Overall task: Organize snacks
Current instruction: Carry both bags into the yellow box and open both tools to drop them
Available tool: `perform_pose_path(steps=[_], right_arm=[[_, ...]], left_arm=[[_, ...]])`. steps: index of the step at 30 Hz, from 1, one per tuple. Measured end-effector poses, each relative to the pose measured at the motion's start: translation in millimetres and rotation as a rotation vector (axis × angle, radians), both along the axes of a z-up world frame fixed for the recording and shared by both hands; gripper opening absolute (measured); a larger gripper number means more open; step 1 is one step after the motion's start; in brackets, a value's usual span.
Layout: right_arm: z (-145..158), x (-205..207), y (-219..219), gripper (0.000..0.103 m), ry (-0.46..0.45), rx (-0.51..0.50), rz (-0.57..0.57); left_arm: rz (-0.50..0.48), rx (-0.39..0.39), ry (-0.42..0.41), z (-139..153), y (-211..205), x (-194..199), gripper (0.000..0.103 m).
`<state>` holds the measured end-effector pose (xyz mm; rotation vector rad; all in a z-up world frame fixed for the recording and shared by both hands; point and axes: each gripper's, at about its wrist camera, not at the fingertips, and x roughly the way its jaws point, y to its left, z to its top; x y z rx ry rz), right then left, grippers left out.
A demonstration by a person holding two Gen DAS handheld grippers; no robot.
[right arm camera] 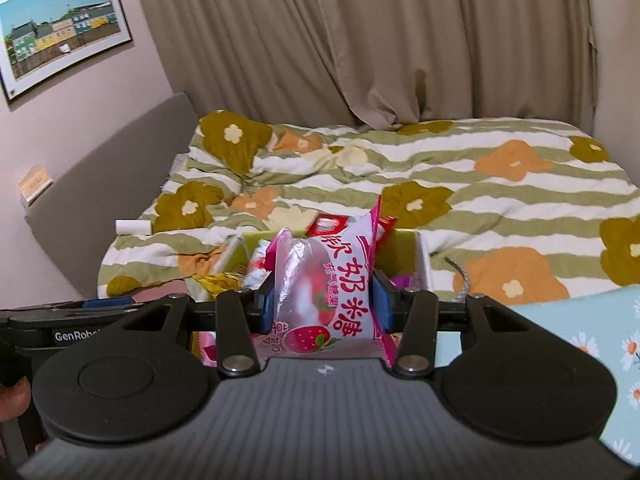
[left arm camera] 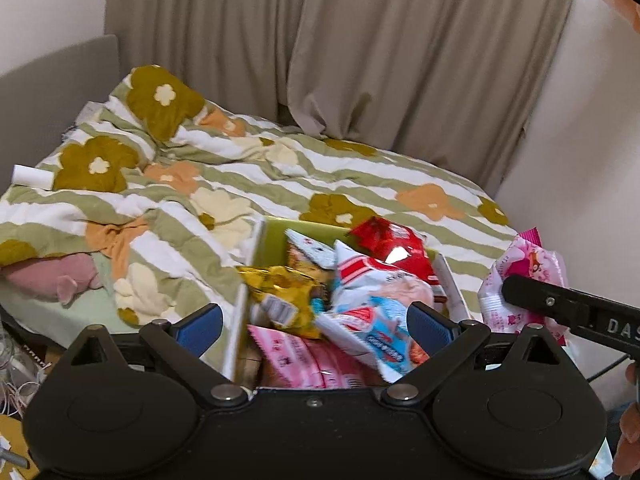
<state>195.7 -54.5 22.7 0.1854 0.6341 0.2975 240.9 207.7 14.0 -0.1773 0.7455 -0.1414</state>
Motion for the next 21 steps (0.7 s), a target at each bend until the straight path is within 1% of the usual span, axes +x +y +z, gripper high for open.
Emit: perform_pose_path(steps=[4, 9, 11, 12, 13, 14, 16, 21], right_arm=[[5.4, -11.2, 17.9, 0.061, -0.009, 0.003, 0.068], [-1.1, -26.9, 47.9, 0.062, 0.019, -0.023, 0.153], [-7.3, -28.4, 55.8, 0.066, 0.035, -0.027, 0.166], [-10.5, -29.0, 58.5, 0.072, 0.041, -0.030, 0.162], [-13.4, -29.6, 61.6, 0.082, 0.050, -0.033, 0.159], [-16.8, -31.3, 62.4, 0.086, 0.050, -0.030, 0.150], [-22.1, -34.5, 62.7, 0.098, 0.052, -0.015, 0.130], [-32.2, -39.8, 52.7, 0.100, 0.080, 0.005, 0.105]], left_arm=[[0.047, 0.010, -0.024, 7.5, 17.5, -8.2, 0.100], [0.088, 0.005, -0.025, 7.0, 36.0, -17.1, 0.100], [0.096, 0.007, -0.016, 4.5, 39.3, -20.1, 0.100], [0.098, 0.008, -0.011, 3.0, 40.8, -21.9, 0.100], [0.099, 0.008, -0.004, 0.6, 41.9, -23.2, 0.100], [0.099, 0.009, 0.005, -2.1, 42.7, -24.3, 0.100], [0.096, 0.013, 0.023, -7.6, 42.8, -27.2, 0.100], [0.097, 0.024, 0.042, -13.8, 41.7, -36.3, 0.100]])
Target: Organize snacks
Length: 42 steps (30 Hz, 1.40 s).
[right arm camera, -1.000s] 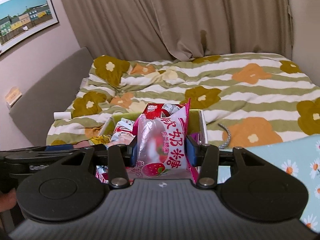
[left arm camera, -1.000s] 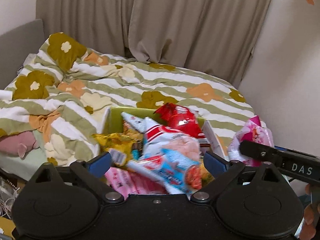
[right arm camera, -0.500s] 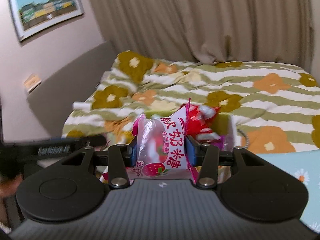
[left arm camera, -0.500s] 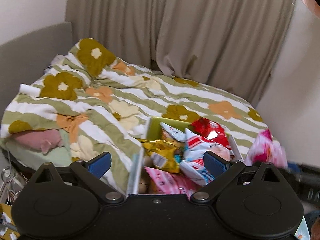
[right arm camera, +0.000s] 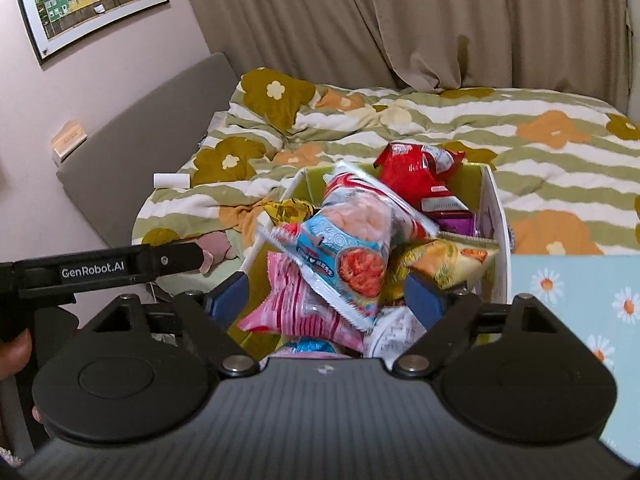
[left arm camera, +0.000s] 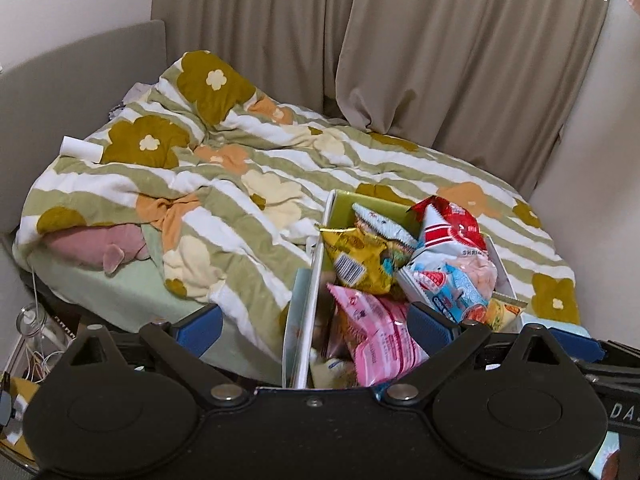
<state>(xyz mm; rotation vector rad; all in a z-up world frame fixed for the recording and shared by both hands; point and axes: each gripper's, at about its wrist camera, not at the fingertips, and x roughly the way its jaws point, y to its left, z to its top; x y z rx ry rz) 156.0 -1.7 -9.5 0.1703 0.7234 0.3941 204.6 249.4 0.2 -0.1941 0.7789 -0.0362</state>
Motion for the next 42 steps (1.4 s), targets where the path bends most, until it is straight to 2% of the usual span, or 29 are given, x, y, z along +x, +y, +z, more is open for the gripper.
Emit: perform_pose_path(steps=[5, 11, 15, 22, 27, 33, 38, 42], right_arm=[[8.6, -10.6, -8.5, 0.100, -0.029, 0.015, -0.012], [29.9, -27.5, -27.6, 0.100, -0.098, 0.035, -0.026], [43.8, -47.8, -57.6, 0.102, -0.144, 0.030, -0.058], [57.3, -92.6, -119.0, 0.103, -0.213, -0.043, -0.167], [51.7, -122.3, -152.1, 0.103, -0.216, -0.136, -0.232], [29.3, -149.5, -175.3, 0.103, -0.175, -0.242, -0.270], [8.2, -165.3, -190.9, 0.103, -0.117, -0.232, -0.296], [-1.3, -172.6, -198.1, 0.103, -0.086, -0.234, -0.314]], left_arm=[[-0.005, 0.016, -0.023, 8.7, -8.1, -11.4, 0.100], [-0.011, 0.043, -0.098, 30.3, -34.0, -36.3, 0.100], [-0.024, 0.046, -0.136, 41.5, -57.5, -58.2, 0.100], [-0.051, 0.080, -0.200, 51.7, -107.5, -110.0, 0.101], [-0.055, 0.131, -0.243, 49.1, -135.3, -144.1, 0.103], [-0.087, 0.174, -0.256, 38.2, -163.9, -167.5, 0.103], [-0.110, 0.220, -0.252, 25.6, -181.6, -182.1, 0.103], [-0.123, 0.228, -0.235, 17.3, -188.0, -190.4, 0.103]])
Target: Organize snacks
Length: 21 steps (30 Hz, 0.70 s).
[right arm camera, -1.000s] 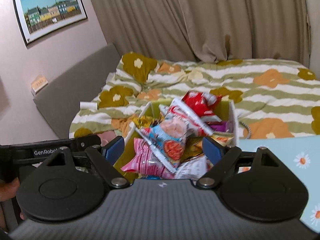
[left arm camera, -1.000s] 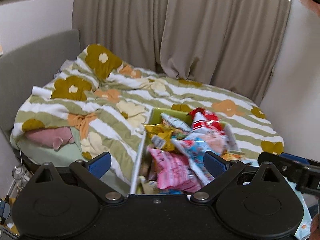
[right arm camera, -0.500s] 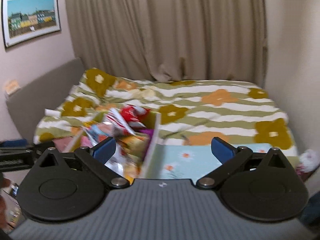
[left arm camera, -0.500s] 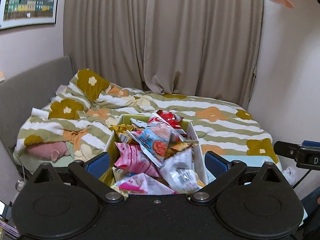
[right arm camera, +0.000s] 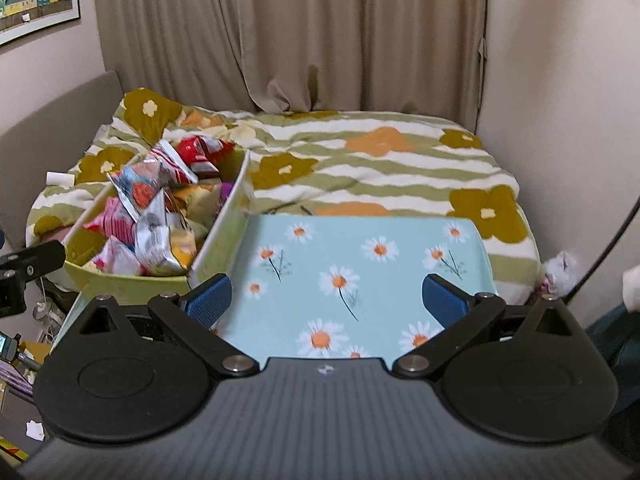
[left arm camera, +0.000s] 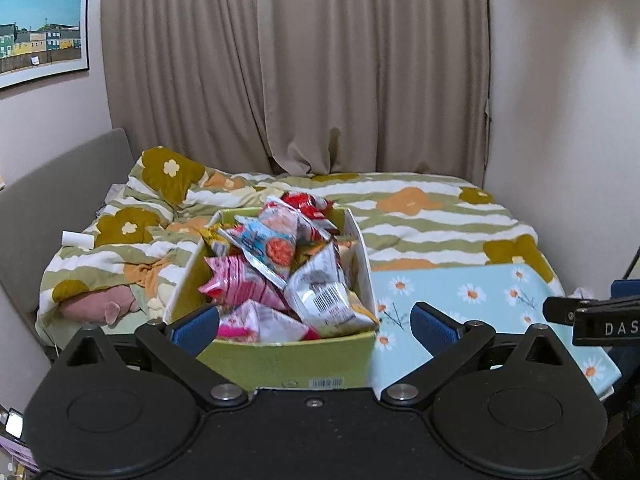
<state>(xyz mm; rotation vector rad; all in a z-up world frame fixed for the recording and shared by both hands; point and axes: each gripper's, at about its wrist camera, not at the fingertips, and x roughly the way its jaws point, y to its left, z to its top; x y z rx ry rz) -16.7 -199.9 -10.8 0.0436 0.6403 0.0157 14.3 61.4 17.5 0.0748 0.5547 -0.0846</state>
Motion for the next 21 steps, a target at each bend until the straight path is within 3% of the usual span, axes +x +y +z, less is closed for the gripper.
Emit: perform_pose_path(steps=[21], right_arm=[[-1.5, -15.5, -1.2, 0.103, 0.000, 0.005, -0.019]], left_arm=[[-0.008, -0.002, 0.001, 0.4, -5.1, -9.1, 0.103]])
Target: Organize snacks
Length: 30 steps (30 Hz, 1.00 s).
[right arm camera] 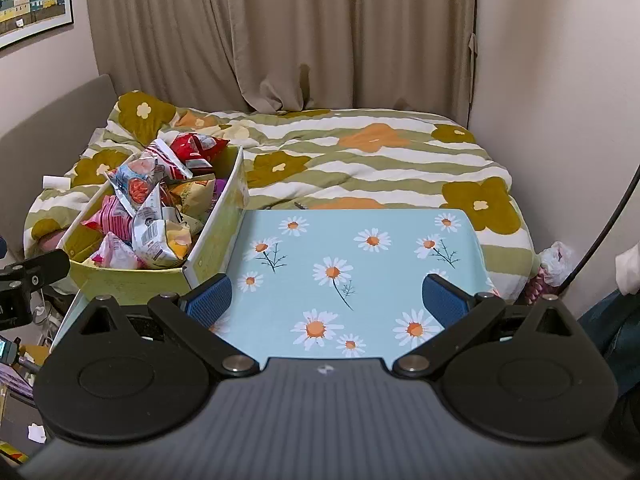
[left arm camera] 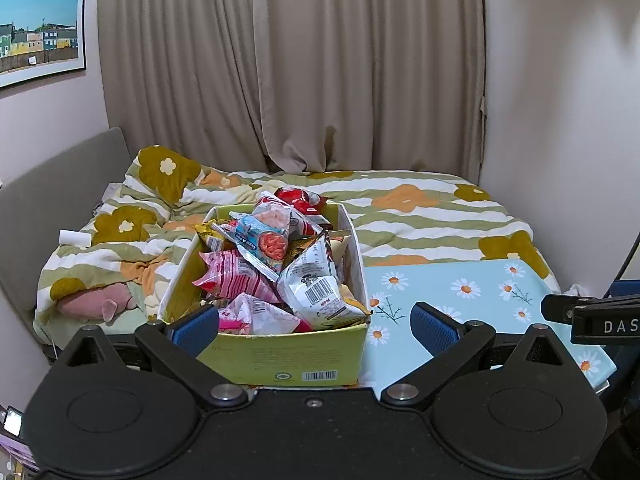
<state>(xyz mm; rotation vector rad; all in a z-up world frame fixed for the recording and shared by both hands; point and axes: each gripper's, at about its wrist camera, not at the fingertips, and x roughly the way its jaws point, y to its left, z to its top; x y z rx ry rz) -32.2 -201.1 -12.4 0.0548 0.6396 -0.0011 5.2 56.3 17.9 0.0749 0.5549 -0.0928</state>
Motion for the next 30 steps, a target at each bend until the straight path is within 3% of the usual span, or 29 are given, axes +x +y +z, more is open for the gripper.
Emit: perform_pose_path(steps=[30], right_arm=[[3.3, 8.6, -0.4, 0.103, 0.001, 0.014, -0.008]], left_arm=[[-0.010, 0.004, 0.019, -3.7, -3.3, 8.4, 0.103]])
